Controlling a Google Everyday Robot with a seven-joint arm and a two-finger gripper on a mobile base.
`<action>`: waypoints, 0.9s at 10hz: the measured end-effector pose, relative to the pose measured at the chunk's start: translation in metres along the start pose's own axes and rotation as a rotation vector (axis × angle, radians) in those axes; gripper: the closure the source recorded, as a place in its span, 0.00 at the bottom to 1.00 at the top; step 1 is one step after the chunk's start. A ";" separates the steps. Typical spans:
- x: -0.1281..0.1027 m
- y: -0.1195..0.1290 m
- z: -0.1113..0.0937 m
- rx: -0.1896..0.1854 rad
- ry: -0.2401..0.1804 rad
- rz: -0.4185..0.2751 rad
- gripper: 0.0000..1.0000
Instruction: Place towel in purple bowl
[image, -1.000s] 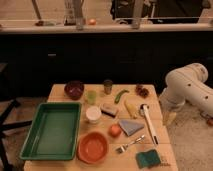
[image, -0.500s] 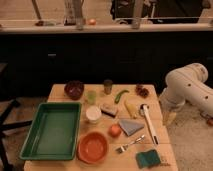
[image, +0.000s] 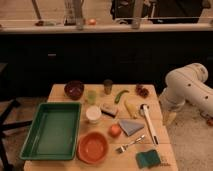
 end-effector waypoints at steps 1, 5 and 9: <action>0.000 0.000 0.000 0.000 0.000 0.000 0.20; -0.001 0.001 0.003 -0.021 -0.013 -0.026 0.20; -0.041 0.018 0.018 -0.076 -0.122 -0.175 0.20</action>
